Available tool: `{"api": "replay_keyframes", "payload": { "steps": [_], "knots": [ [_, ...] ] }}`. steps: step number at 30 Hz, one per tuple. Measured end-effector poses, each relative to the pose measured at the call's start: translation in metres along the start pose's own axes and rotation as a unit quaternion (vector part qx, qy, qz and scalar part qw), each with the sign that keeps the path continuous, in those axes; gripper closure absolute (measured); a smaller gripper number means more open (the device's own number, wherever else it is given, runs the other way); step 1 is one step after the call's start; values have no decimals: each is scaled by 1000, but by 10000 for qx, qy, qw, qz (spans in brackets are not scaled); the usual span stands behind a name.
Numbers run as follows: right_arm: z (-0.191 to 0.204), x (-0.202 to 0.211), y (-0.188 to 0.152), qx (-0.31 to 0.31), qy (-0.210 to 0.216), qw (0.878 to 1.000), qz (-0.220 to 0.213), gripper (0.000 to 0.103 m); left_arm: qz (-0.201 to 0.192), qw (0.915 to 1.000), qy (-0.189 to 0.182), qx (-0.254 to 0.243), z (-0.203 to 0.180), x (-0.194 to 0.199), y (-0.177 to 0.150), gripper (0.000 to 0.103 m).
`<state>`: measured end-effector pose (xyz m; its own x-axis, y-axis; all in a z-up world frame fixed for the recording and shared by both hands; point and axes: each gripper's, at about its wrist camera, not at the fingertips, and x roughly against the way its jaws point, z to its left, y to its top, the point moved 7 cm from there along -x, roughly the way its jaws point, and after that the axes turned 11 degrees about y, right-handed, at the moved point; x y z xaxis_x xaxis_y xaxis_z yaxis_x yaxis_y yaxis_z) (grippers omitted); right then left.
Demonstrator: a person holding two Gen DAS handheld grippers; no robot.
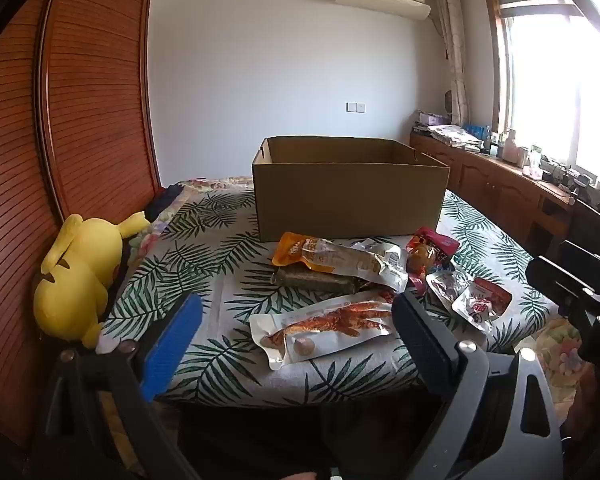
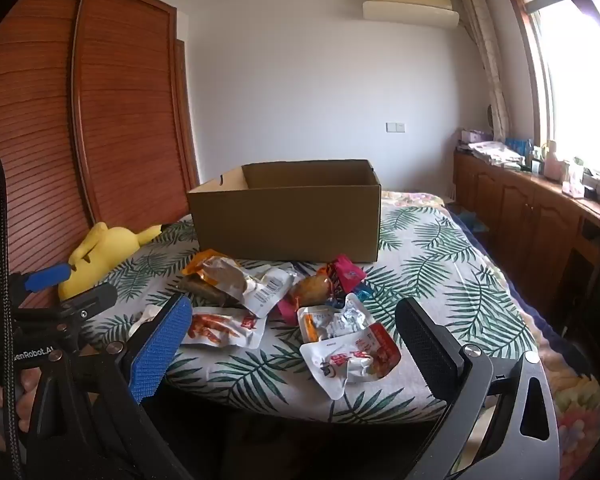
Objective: Organize snacks
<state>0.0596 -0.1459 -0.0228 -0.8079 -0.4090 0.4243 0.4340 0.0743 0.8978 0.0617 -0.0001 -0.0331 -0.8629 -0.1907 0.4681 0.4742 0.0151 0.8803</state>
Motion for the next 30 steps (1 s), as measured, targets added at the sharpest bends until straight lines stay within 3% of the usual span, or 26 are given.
{"api": "replay_keyframes", "payload": {
  "steps": [30],
  "knots": [
    [-5, 5, 2, -48, -49, 10000, -20, 0, -60, 10000, 66, -21, 4, 2, 4, 6]
  ]
}}
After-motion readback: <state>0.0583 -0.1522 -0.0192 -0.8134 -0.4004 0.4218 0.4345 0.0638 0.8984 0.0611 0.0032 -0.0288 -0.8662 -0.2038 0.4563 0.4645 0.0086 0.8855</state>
